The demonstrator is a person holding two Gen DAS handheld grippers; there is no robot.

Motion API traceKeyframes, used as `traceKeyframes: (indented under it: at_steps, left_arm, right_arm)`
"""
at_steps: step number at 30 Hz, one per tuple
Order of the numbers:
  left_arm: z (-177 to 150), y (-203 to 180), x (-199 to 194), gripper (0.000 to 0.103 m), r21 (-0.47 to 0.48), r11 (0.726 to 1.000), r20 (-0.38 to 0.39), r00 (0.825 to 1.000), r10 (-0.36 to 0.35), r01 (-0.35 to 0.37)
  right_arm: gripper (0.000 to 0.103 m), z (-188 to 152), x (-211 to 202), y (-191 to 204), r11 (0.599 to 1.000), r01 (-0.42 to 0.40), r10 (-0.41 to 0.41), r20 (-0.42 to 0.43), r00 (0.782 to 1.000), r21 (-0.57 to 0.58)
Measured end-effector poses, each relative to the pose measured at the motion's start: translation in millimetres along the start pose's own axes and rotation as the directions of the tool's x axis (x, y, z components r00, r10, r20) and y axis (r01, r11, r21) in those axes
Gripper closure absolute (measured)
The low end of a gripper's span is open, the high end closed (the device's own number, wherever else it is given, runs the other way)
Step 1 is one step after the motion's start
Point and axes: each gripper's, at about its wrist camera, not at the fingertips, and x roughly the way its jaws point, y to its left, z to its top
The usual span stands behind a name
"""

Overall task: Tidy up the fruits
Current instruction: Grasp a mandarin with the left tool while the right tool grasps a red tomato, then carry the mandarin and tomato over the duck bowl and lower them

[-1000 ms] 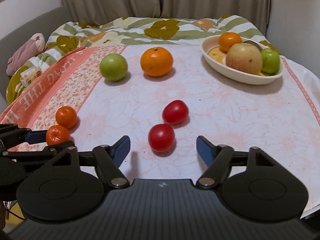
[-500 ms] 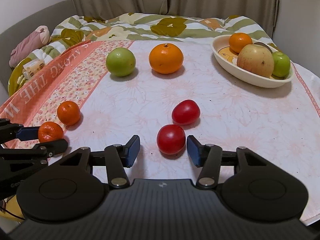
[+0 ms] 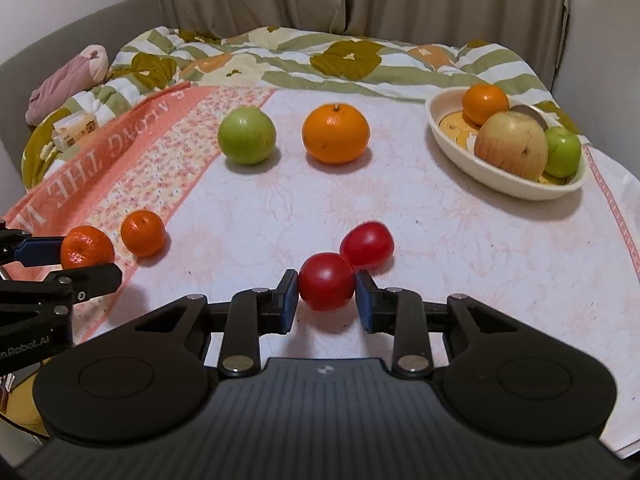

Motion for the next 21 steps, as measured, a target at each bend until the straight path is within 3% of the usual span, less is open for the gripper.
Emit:
traceKeyframes:
  at_steps: [13, 21]
  left_arm:
    - [57.7, -23.5, -28.3, 0.060, -0.024, 0.998, 0.068, 0.996, -0.054, 0.056]
    - [105.3, -52.1, -27.7, 0.060, 0.007, 0.994, 0.124, 0.986, -0.107, 0.107]
  right_arm:
    - [0.058, 35.6, -44.5, -27.2, 0.999, -0.015, 0.013, 0.053, 0.998, 0.032]
    - [0.058, 65.1, -63.1, -67.3, 0.997, 0.017, -0.024, 0.085, 0.996, 0.078]
